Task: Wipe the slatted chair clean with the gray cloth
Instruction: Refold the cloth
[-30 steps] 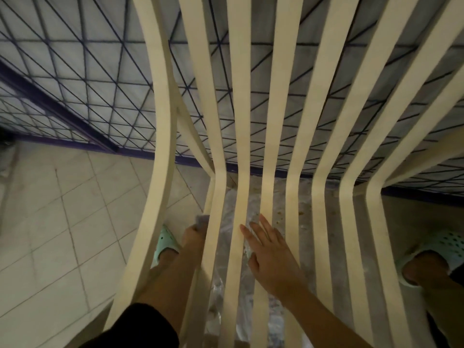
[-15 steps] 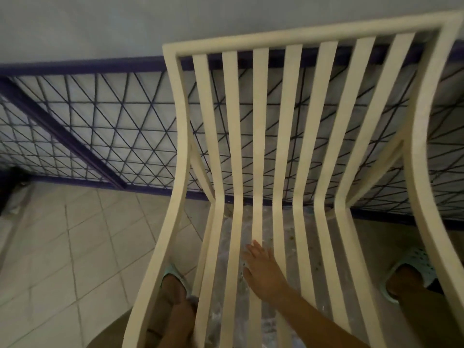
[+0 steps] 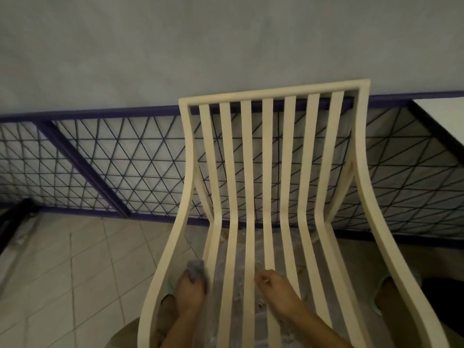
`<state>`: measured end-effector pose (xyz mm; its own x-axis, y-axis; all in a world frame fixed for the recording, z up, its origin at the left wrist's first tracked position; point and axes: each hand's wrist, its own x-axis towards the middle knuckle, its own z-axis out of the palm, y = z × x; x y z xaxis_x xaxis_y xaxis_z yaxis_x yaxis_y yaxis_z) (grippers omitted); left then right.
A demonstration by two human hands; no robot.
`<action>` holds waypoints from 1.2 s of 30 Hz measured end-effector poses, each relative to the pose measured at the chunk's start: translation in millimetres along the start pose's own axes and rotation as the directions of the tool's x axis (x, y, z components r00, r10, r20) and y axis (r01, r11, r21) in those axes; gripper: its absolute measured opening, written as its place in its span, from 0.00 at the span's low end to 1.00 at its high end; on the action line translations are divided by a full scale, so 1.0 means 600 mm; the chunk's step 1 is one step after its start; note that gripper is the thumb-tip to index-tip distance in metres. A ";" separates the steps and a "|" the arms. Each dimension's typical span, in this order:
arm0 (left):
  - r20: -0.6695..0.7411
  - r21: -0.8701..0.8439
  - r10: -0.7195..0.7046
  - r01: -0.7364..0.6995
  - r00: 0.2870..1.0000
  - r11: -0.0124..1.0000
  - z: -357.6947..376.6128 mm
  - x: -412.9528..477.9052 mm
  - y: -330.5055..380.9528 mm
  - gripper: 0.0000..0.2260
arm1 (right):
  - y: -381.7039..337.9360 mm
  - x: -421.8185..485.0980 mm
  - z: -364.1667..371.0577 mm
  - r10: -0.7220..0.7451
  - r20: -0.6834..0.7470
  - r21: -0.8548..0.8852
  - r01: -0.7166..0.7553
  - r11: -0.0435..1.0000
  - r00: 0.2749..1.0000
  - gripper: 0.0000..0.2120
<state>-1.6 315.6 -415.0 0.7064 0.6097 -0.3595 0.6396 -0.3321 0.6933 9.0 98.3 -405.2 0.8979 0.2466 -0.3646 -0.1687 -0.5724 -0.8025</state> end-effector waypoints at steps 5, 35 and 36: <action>0.127 -0.231 0.055 -0.024 0.990 0.973 0.013 -0.056 0.056 0.08 | -0.038 -0.030 -0.007 -0.017 -0.025 0.186 0.022 0.982 1.000 0.07; 0.436 -0.467 0.474 -0.257 0.765 0.846 0.024 -0.173 0.124 0.13 | -0.089 -0.089 -0.132 -0.016 -0.060 0.763 0.056 0.644 0.998 0.12; 0.465 -0.457 0.450 -0.229 0.762 0.860 0.025 -0.169 0.127 0.12 | -0.088 -0.089 -0.134 -0.027 -0.049 0.744 0.055 0.665 0.998 0.11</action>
<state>-20.2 217.7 -335.4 0.9675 -0.0193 -0.2522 0.2493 -0.0964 0.9636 2.7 52.2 -305.6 0.9211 0.2230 -0.3190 -0.3656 0.2148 -0.9056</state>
